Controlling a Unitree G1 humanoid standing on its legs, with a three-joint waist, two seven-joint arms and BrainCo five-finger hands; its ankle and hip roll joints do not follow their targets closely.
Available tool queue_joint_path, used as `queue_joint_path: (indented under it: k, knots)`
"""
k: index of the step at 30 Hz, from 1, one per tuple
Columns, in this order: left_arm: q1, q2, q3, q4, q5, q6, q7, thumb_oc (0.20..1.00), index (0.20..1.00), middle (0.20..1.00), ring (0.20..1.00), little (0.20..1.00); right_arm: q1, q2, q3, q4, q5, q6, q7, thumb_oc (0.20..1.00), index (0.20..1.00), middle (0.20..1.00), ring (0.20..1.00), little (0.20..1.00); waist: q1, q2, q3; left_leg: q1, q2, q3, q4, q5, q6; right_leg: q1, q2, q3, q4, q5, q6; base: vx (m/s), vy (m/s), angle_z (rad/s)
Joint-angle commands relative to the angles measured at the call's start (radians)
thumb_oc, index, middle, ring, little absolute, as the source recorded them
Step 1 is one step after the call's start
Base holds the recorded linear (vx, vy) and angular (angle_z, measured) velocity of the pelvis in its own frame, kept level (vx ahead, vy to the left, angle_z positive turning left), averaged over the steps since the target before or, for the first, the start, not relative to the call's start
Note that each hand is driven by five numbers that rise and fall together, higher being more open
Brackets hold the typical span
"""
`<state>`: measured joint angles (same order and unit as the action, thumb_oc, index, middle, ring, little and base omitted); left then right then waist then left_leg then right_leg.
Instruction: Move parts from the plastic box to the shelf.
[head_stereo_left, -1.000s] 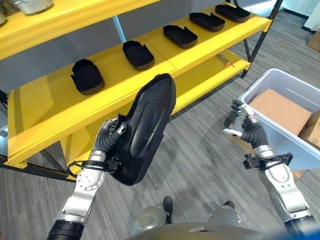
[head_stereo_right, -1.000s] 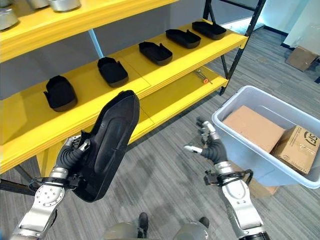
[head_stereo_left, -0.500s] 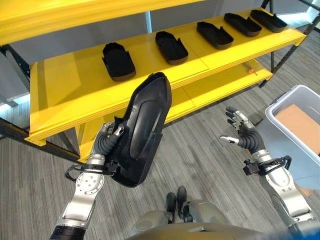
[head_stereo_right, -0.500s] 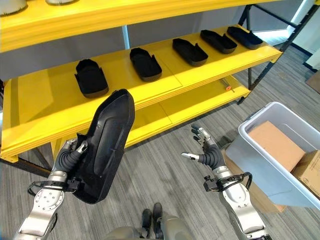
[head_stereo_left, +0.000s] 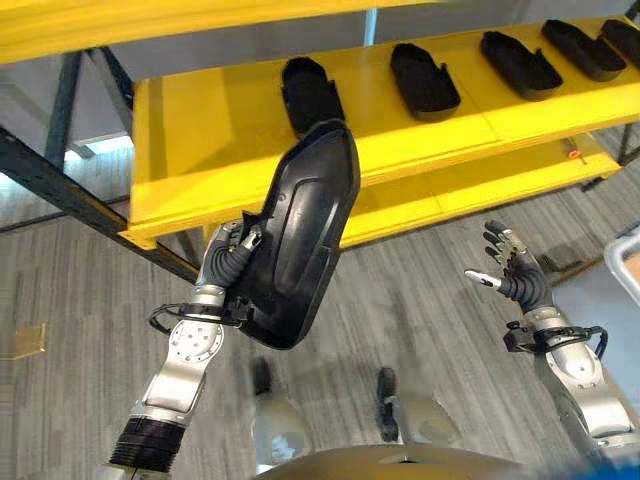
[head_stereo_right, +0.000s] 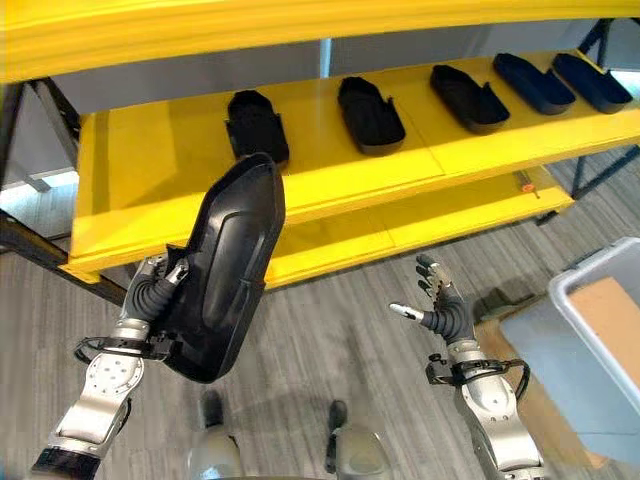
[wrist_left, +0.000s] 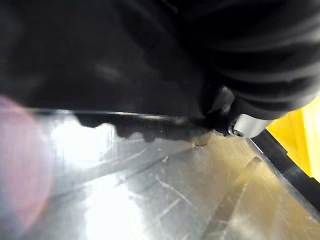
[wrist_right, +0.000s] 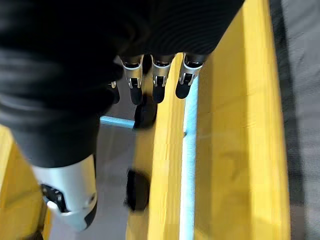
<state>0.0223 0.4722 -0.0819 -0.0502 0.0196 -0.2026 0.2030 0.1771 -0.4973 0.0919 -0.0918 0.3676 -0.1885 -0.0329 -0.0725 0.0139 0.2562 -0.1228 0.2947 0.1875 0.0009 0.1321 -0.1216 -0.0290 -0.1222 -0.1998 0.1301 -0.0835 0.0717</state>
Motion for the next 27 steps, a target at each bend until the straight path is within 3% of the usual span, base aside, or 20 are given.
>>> queue_joint_path:
  k: [1,7,13,15,16,17,18,20,21,24,27]
  knots:
    - [-0.007,0.052,0.055,-0.089,-0.004,-0.071,0.044,0.2,0.2,0.2,0.2,0.2,-0.018,-0.001,-0.002,-0.056,-0.002,-0.059,-0.012,1.0,1.0,1.0,1.0,1.0,0.026,-0.056,-0.078,-0.047,-0.007,-0.011,0.018,0.038,0.0,0.102,-0.084,0.042,-0.021,-0.005,0.063,0.27,0.269,0.42]
    - [-0.048,0.085,0.04,-0.074,0.017,-0.069,0.074,0.2,0.2,0.2,0.2,0.2,-0.053,0.03,0.038,-0.056,-0.009,-0.049,-0.017,1.0,1.0,1.0,1.0,1.0,0.051,-0.097,-0.098,-0.115,-0.089,-0.002,0.135,-0.055,0.042,0.13,-0.182,0.014,-0.071,0.087,0.106,0.12,0.177,0.3]
    - [-0.087,0.086,0.026,-0.066,0.027,-0.064,0.095,0.2,0.2,0.2,0.2,0.2,-0.106,0.038,0.066,-0.048,-0.025,-0.046,-0.028,1.0,1.0,1.0,1.0,1.0,0.068,-0.125,-0.107,-0.162,-0.139,-0.005,0.208,-0.123,0.082,0.118,-0.231,0.009,-0.059,0.158,0.124,0.1,0.171,0.06]
    - [-0.117,0.079,0.004,-0.056,0.043,-0.056,0.104,0.2,0.2,0.2,0.2,0.2,-0.122,0.047,0.075,-0.05,-0.025,-0.049,-0.034,1.0,1.0,1.0,1.0,1.0,0.074,-0.129,-0.106,-0.155,-0.183,-0.022,0.228,-0.178,0.124,0.083,-0.261,0.019,0.039,0.227,0.115,0.11,0.195,0.08]
    - [-0.119,0.078,0.003,-0.056,0.043,-0.056,0.104,0.2,0.2,0.2,0.2,0.2,-0.123,0.047,0.074,-0.049,-0.025,-0.049,-0.034,1.0,1.0,1.0,1.0,1.0,0.075,-0.13,-0.109,-0.159,-0.185,-0.02,0.224,-0.173,0.127,0.076,-0.264,0.022,0.041,0.23,0.115,0.09,0.232,0.19]
    - [-0.143,0.075,-0.013,-0.044,0.036,-0.052,0.105,0.2,0.2,0.2,0.2,0.2,-0.13,0.052,0.083,-0.045,-0.025,-0.05,-0.038,1.0,1.0,1.0,1.0,1.0,0.06,-0.115,-0.085,-0.118,-0.212,-0.033,0.193,-0.177,0.156,0.008,-0.256,0.073,0.177,0.308,0.092,0.08,0.338,0.21]
    - [-0.16,0.081,-0.016,-0.041,0.036,-0.053,0.113,0.2,0.2,0.2,0.2,0.2,-0.147,0.058,0.098,-0.045,-0.027,-0.051,-0.043,1.0,1.0,1.0,1.0,1.0,0.047,-0.089,-0.053,-0.066,-0.228,-0.046,0.138,-0.169,0.173,-0.069,-0.23,0.093,0.302,0.314,0.077,0.12,0.388,0.38]
    - [-0.167,0.083,-0.016,-0.038,0.042,-0.048,0.115,0.2,0.2,0.2,0.2,0.2,-0.154,0.062,0.102,-0.042,-0.028,-0.054,-0.045,1.0,1.0,1.0,1.0,1.0,0.045,-0.079,-0.043,-0.042,-0.229,-0.044,0.117,-0.175,0.174,-0.102,-0.236,0.072,0.312,0.305,0.079,0.16,0.09,0.49]
    - [-0.175,0.077,-0.019,-0.038,0.04,-0.051,0.124,0.2,0.2,0.2,0.2,0.2,-0.172,0.061,0.1,-0.042,-0.024,-0.055,-0.052,1.0,1.0,1.0,1.0,1.0,0.022,-0.082,-0.028,0.016,-0.225,-0.062,0.082,-0.187,0.147,-0.146,-0.228,0.043,0.145,0.251,0.086,0.23,-0.177,0.18]
    - [-0.182,0.073,-0.021,-0.029,0.035,-0.052,0.129,0.2,0.2,0.2,0.2,0.2,-0.182,0.052,0.096,-0.049,-0.03,-0.055,-0.057,1.0,1.0,1.0,1.0,1.0,0.015,-0.1,-0.013,0.028,-0.202,-0.077,0.102,-0.201,0.112,-0.129,-0.245,0.02,-0.042,0.282,0.125,0.18,-0.243,0.1]
    - [-0.188,0.059,-0.046,-0.019,0.049,-0.054,0.127,0.2,0.2,0.2,0.2,0.2,-0.158,0.048,0.085,-0.055,-0.022,-0.06,-0.047,1.0,1.0,1.0,1.0,1.0,0.007,-0.125,-0.026,0.014,-0.194,-0.102,0.139,-0.218,0.086,-0.081,-0.223,0.065,-0.095,0.271,0.14,0.1,-0.227,0.63]
